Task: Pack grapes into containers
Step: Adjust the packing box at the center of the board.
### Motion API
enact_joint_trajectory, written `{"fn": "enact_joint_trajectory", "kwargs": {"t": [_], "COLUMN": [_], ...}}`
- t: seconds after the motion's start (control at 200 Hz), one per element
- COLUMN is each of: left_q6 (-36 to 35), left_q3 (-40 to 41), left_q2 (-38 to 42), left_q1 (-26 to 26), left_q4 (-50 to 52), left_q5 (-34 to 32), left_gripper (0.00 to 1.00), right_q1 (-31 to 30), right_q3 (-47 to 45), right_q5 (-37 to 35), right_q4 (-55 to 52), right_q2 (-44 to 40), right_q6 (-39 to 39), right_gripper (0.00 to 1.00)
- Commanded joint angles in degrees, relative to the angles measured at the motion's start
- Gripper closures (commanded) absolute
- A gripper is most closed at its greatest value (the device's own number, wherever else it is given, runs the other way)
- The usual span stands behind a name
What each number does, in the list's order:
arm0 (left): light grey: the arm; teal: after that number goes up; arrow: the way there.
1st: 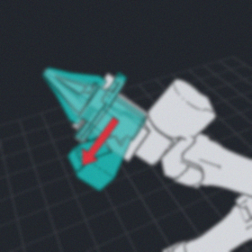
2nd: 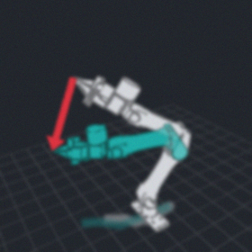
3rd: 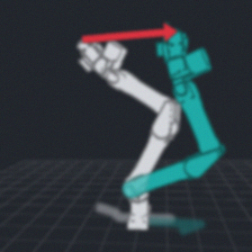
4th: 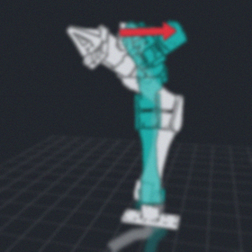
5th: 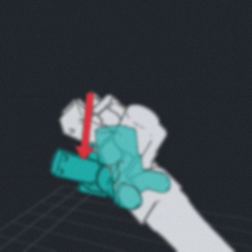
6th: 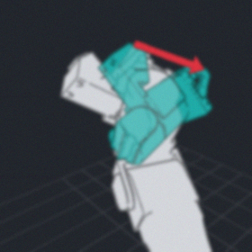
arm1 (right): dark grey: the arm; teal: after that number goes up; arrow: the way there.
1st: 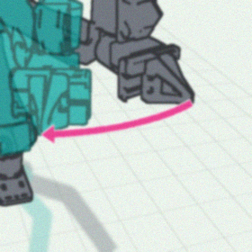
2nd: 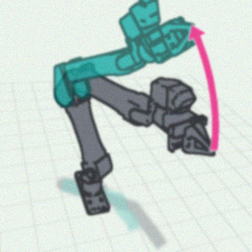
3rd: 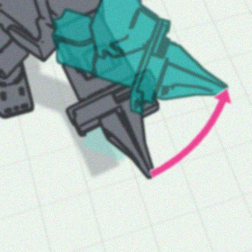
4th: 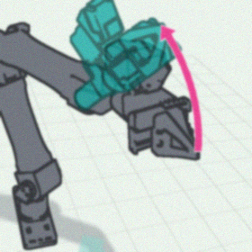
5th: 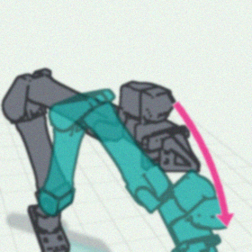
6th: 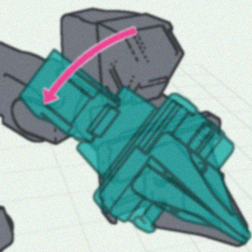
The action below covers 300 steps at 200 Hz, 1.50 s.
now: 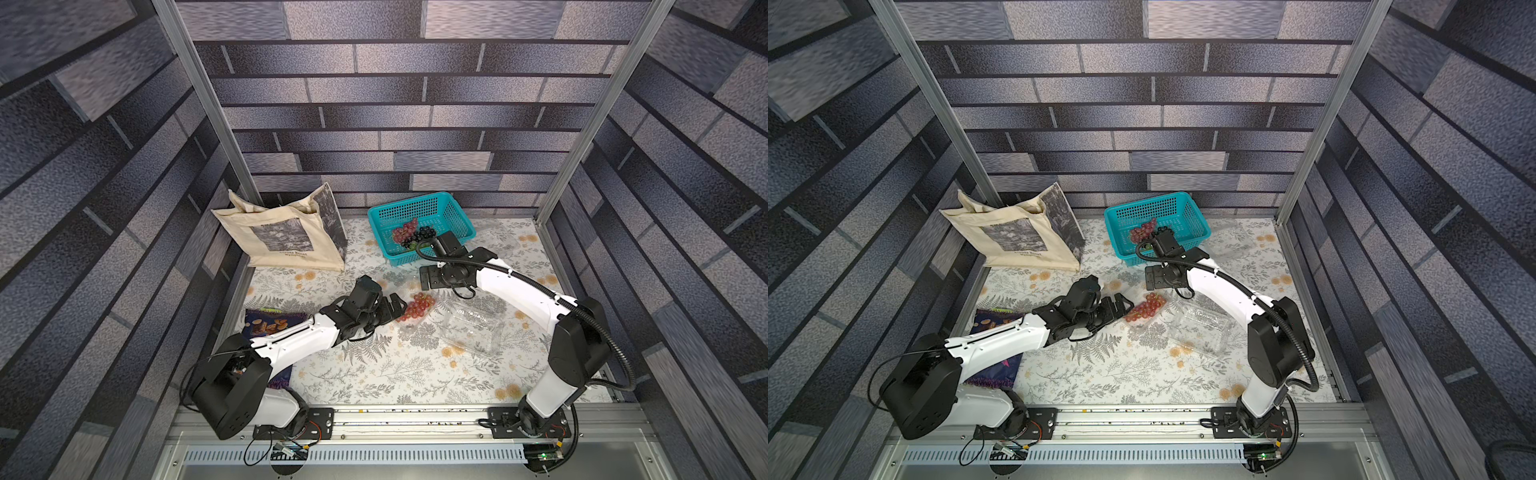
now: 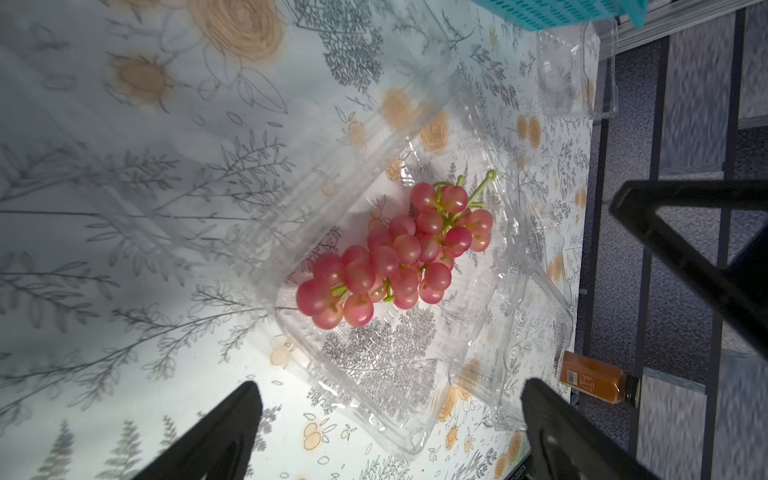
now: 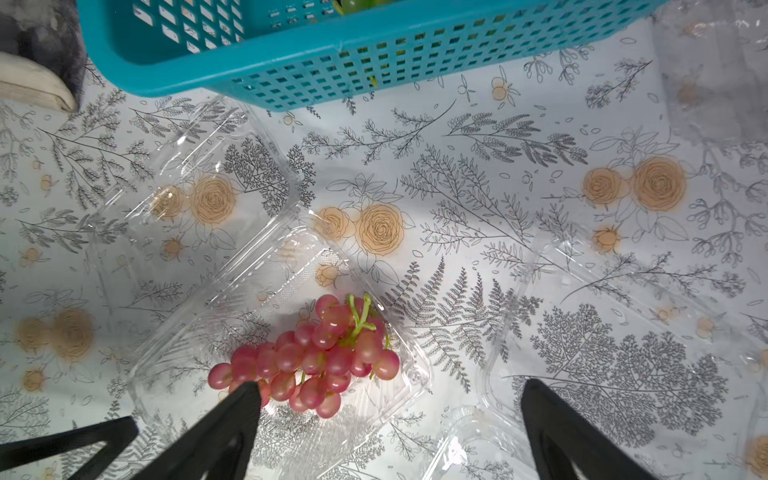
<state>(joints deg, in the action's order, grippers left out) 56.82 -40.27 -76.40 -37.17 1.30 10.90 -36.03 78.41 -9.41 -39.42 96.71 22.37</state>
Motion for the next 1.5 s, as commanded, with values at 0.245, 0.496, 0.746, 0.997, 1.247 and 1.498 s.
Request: {"fn": "enact_joint_trajectory", "kwargs": {"t": [0.245, 0.496, 0.746, 0.997, 1.247, 1.498], "left_q6": [-5.17, -7.37, -7.87, -8.38, -8.33, -8.34], "left_q3": [6.78, 5.61, 5.39, 7.08, 8.10, 8.33], "left_q2": [16.09, 14.61, 10.86, 11.14, 10.88, 11.11], "left_q1": [11.53, 14.36, 16.22, 17.48, 19.05, 19.38], "left_q4": [12.06, 12.40, 10.06, 9.86, 8.98, 8.98], "left_q5": [-0.05, 2.01, 3.76, 4.48, 5.27, 5.28], "left_gripper": [0.00, 0.00, 0.00, 0.00, 0.00, 0.00], "right_q1": [2.23, 4.01, 4.04, 4.02, 3.39, -0.44], "right_q3": [-8.00, -10.95, -10.15, -10.29, -9.29, -3.43], "right_q5": [3.82, 5.29, 7.05, 7.48, 8.62, 7.53], "right_q4": [6.40, 8.51, 9.18, 9.94, 10.88, 9.95], "right_q2": [-1.32, -1.39, 2.18, 3.92, 6.20, 10.37], "right_q6": [6.21, 6.54, 5.85, 5.75, 5.75, 5.46], "right_gripper": [0.16, 0.36, 0.47, 0.55, 0.59, 0.59]}}
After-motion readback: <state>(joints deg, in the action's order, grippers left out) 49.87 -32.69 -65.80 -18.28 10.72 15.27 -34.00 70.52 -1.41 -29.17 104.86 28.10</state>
